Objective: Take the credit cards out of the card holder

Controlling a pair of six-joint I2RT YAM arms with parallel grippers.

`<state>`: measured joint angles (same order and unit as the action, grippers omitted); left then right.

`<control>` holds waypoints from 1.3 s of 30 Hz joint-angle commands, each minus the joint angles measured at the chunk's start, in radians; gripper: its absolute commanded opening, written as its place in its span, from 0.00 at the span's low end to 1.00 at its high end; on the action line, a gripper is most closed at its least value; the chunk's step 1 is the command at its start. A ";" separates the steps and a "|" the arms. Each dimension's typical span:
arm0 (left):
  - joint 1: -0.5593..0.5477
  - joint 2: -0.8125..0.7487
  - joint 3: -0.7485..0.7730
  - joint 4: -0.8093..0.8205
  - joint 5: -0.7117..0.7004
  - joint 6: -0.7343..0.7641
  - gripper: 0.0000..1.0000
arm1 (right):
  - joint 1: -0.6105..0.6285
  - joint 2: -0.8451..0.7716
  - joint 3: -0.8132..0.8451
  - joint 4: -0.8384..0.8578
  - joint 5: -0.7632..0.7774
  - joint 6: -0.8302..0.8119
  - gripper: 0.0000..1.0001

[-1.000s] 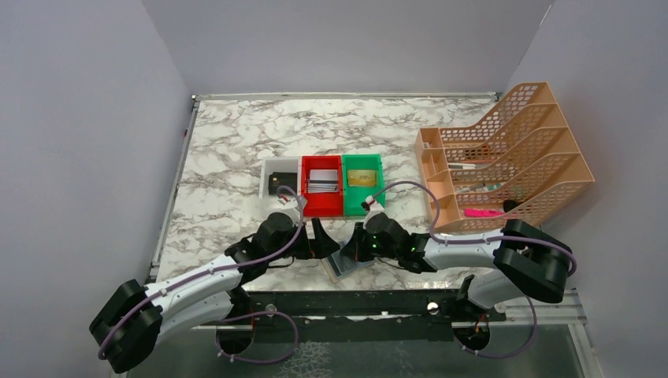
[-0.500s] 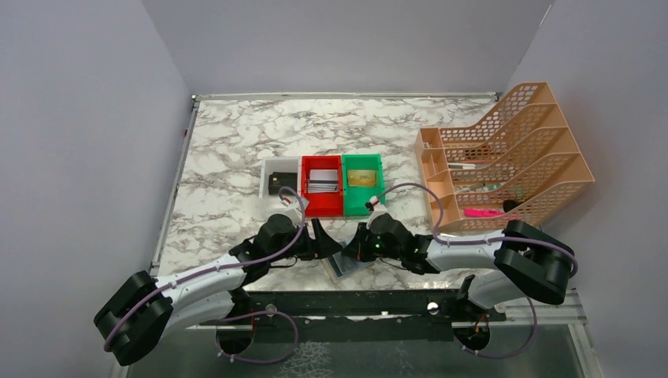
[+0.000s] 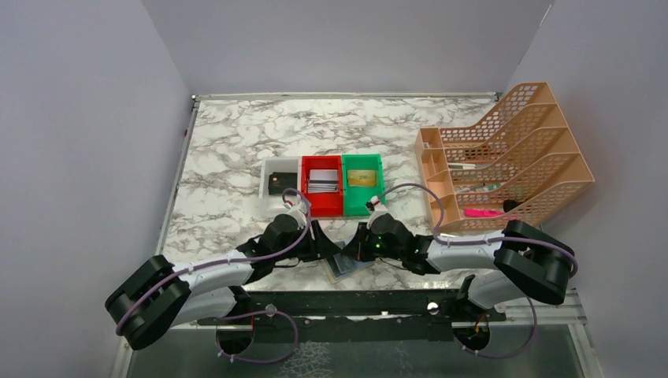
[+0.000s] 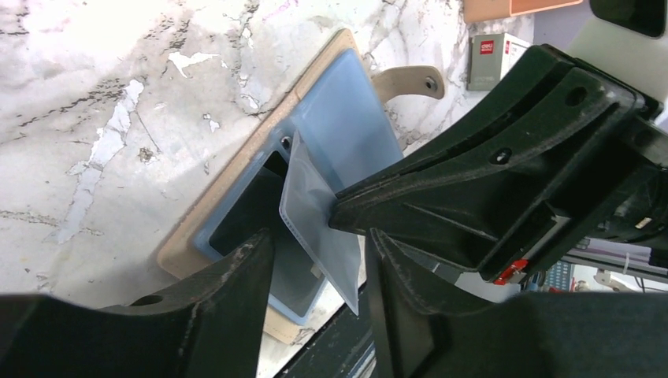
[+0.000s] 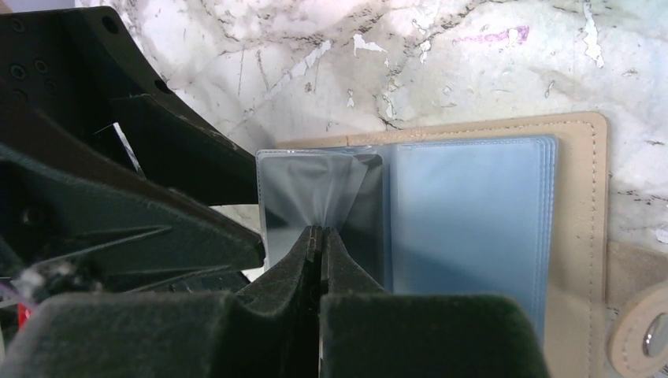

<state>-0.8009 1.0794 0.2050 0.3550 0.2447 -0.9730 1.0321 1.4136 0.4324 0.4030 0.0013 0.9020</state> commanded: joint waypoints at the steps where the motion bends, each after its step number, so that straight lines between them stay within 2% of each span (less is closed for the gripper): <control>1: -0.011 0.050 0.018 0.080 0.022 -0.001 0.47 | -0.009 -0.031 -0.018 0.034 -0.010 0.011 0.05; 6: -0.015 0.072 0.024 0.103 0.025 0.000 0.39 | -0.009 -0.070 -0.027 0.008 0.010 0.000 0.11; 11: -0.017 0.105 0.043 0.122 0.038 0.010 0.34 | -0.010 -0.120 -0.026 -0.045 0.037 -0.020 0.21; 20: -0.046 0.190 0.124 0.151 0.060 0.028 0.30 | -0.011 -0.299 -0.040 -0.299 0.232 -0.006 0.31; 26: -0.081 0.300 0.204 0.155 0.071 0.056 0.36 | -0.010 -0.469 -0.072 -0.461 0.369 0.015 0.40; 31: -0.116 0.416 0.280 0.160 0.101 0.065 0.41 | -0.010 -0.558 -0.104 -0.501 0.398 0.030 0.42; 39: -0.136 0.408 0.297 0.159 0.069 0.065 0.59 | -0.010 -0.578 -0.116 -0.534 0.417 0.055 0.42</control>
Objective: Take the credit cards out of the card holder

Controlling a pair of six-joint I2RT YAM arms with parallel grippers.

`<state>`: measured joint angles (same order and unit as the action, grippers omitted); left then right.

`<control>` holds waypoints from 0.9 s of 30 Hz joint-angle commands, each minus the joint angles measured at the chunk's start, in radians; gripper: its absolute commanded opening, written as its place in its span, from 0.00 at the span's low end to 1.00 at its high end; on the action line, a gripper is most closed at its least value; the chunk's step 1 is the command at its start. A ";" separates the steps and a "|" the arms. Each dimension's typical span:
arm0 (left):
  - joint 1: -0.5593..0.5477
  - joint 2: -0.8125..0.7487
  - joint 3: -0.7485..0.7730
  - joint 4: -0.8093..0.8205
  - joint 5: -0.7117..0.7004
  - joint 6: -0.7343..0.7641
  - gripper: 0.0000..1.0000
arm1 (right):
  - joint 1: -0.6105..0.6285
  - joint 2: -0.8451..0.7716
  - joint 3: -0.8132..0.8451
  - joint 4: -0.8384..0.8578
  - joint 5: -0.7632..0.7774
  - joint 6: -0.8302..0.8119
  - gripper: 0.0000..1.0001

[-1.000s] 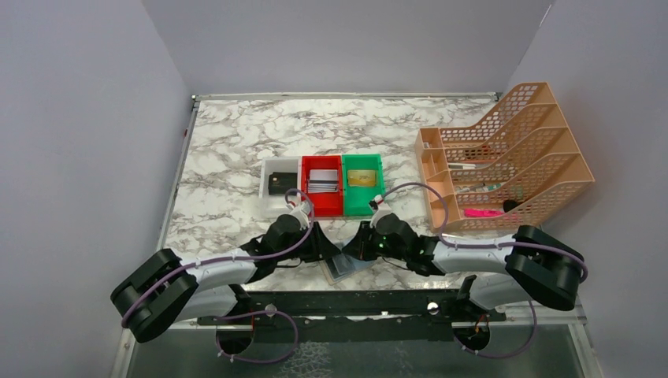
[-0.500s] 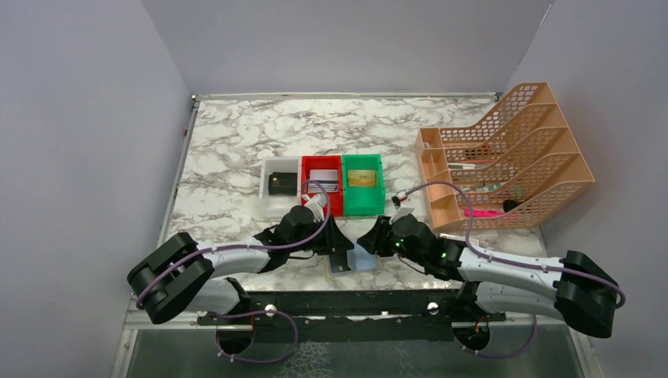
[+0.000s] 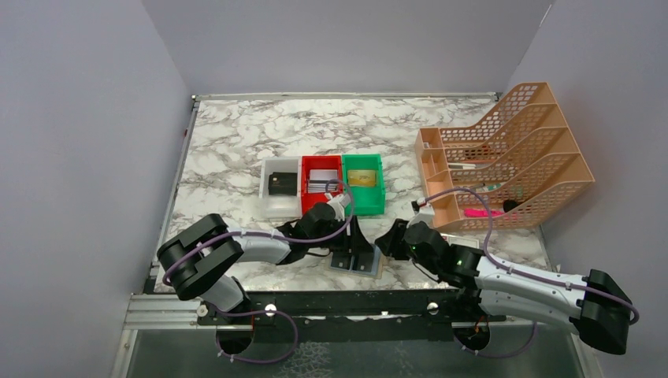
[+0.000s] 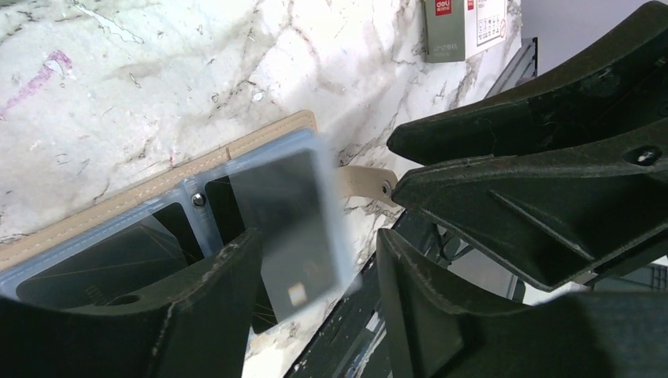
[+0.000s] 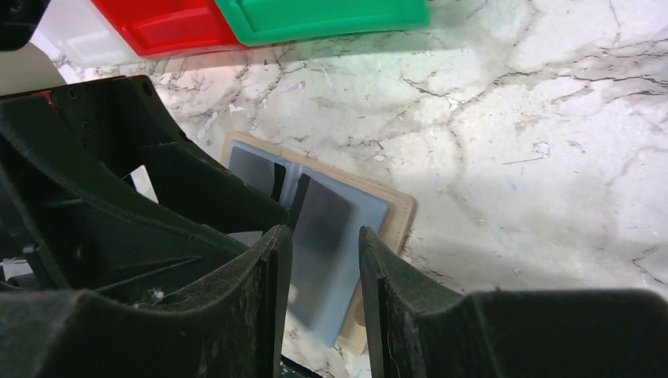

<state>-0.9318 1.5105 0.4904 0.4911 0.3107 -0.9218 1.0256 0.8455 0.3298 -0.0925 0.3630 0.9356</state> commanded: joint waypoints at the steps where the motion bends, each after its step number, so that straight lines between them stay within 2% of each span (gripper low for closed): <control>1: -0.006 -0.032 0.010 0.023 0.000 0.014 0.61 | -0.004 -0.011 -0.014 -0.040 0.058 0.024 0.42; 8: -0.007 -0.066 -0.011 0.016 -0.003 0.023 0.65 | -0.004 -0.034 -0.009 -0.020 0.030 -0.009 0.42; 13: -0.007 -0.098 -0.009 -0.057 -0.058 0.053 0.66 | -0.004 -0.028 -0.021 0.103 -0.114 -0.088 0.42; 19: -0.007 -0.125 0.014 -0.190 -0.128 0.091 0.68 | -0.004 0.076 -0.014 0.193 -0.248 -0.110 0.42; 23: -0.007 -0.166 0.008 -0.250 -0.171 0.102 0.71 | -0.004 0.166 0.002 0.180 -0.252 -0.082 0.42; 27: -0.008 -0.209 -0.009 -0.272 -0.190 0.101 0.73 | -0.005 0.239 0.036 0.094 -0.206 -0.038 0.43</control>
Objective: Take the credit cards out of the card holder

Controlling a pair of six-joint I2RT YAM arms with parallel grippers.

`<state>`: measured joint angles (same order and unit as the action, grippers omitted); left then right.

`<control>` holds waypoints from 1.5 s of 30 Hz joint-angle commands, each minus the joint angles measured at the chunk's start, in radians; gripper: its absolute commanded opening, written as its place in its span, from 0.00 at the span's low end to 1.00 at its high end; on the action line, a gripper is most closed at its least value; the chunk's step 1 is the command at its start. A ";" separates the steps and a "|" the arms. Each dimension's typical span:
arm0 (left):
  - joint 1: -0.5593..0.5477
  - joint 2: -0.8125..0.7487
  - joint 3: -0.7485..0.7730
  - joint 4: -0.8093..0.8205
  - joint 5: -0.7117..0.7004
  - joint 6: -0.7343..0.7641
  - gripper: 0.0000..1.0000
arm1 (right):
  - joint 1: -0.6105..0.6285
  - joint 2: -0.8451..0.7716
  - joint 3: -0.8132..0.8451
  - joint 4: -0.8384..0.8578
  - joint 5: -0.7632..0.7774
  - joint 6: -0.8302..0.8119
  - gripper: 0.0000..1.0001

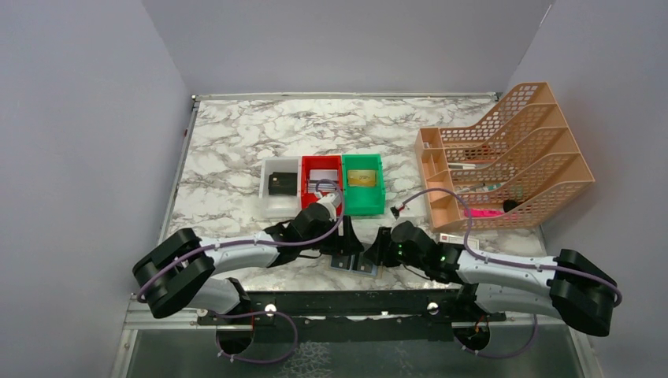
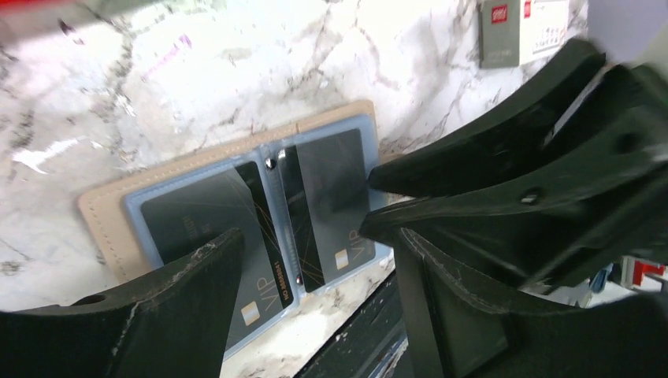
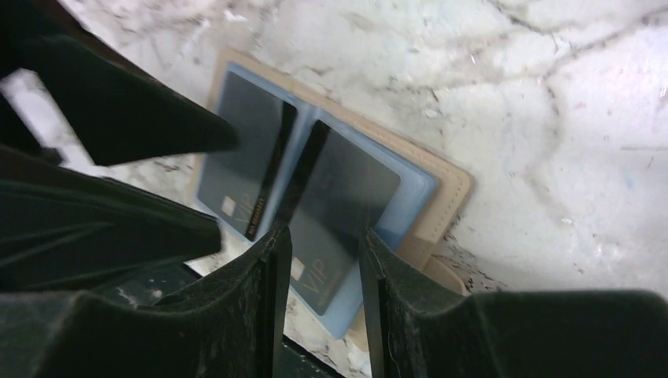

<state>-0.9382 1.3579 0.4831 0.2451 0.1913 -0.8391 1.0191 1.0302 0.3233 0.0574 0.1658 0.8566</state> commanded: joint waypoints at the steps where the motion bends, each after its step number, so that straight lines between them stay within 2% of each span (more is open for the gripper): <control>1: -0.001 -0.063 -0.006 -0.026 -0.072 0.018 0.73 | 0.002 0.071 0.052 -0.088 0.018 0.063 0.43; 4: -0.001 -0.070 -0.010 -0.026 -0.068 0.025 0.74 | 0.003 0.109 0.062 -0.135 0.047 0.091 0.43; 9: -0.001 -0.043 0.001 0.003 -0.028 0.041 0.74 | 0.002 0.142 0.029 -0.045 -0.007 0.083 0.42; 12: -0.001 -0.015 0.009 0.016 0.005 0.052 0.74 | 0.002 0.163 0.045 -0.113 0.051 0.144 0.40; 16: 0.000 0.017 0.007 0.018 0.026 0.061 0.73 | 0.002 0.155 0.044 -0.147 0.101 0.170 0.39; 21: -0.001 0.062 -0.001 0.038 0.050 0.065 0.72 | 0.002 0.135 0.009 -0.098 0.083 0.179 0.40; 37: -0.005 0.144 -0.021 0.082 0.068 0.033 0.55 | 0.002 0.156 -0.026 -0.071 0.074 0.191 0.40; 45: -0.013 0.155 -0.040 0.113 0.055 0.014 0.41 | 0.003 0.160 -0.032 -0.071 0.079 0.191 0.40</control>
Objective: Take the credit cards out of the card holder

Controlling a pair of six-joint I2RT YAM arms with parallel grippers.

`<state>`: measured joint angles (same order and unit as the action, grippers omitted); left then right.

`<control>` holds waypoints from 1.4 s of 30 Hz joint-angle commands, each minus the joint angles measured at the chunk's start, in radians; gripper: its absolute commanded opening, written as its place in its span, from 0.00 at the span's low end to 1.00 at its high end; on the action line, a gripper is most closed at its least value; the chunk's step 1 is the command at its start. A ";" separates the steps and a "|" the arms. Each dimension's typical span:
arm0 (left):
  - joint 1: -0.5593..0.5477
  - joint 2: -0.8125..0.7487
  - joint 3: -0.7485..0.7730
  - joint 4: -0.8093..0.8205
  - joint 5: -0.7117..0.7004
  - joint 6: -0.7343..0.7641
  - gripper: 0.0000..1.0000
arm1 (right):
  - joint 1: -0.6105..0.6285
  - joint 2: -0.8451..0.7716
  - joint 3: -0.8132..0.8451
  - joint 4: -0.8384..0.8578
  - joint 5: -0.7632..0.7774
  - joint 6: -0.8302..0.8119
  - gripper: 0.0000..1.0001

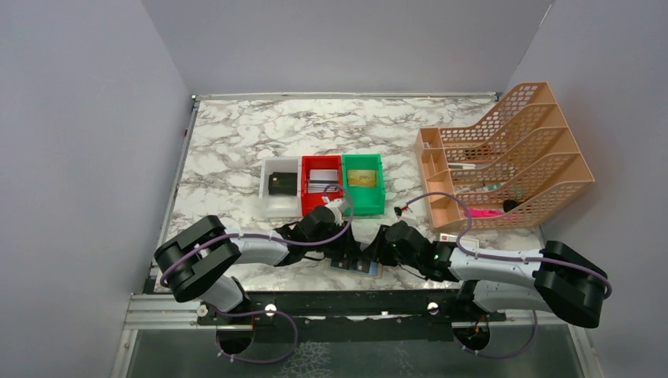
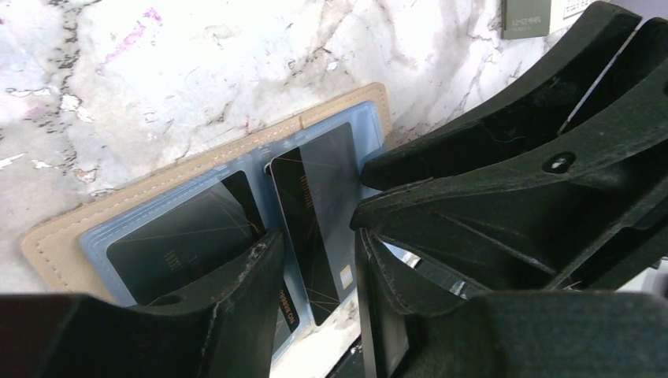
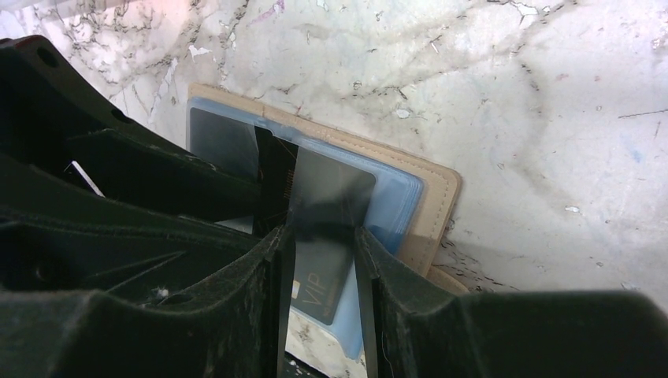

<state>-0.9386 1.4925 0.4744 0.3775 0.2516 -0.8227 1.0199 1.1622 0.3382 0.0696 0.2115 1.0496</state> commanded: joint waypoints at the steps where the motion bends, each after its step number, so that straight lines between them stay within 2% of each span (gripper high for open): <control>1: -0.012 0.017 -0.033 -0.015 -0.006 -0.004 0.40 | 0.002 0.028 -0.049 -0.083 0.034 -0.001 0.40; 16: -0.012 -0.017 -0.045 0.028 0.021 -0.006 0.13 | 0.002 0.007 -0.053 -0.099 0.041 0.010 0.40; 21: -0.012 -0.036 -0.059 0.026 0.006 -0.005 0.07 | 0.002 -0.009 -0.053 -0.124 0.061 0.011 0.40; 29: -0.011 -0.069 -0.078 0.015 -0.015 0.000 0.01 | 0.001 0.001 -0.049 -0.128 0.062 0.006 0.40; 36: -0.011 -0.098 -0.073 -0.039 -0.048 0.011 0.01 | 0.002 0.005 -0.045 -0.107 0.041 -0.003 0.40; 42: -0.011 -0.093 -0.058 -0.040 -0.025 0.014 0.05 | 0.002 0.008 -0.070 0.011 -0.040 -0.024 0.40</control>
<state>-0.9447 1.4075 0.4164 0.3714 0.2371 -0.8394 1.0199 1.1469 0.3206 0.0898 0.2131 1.0546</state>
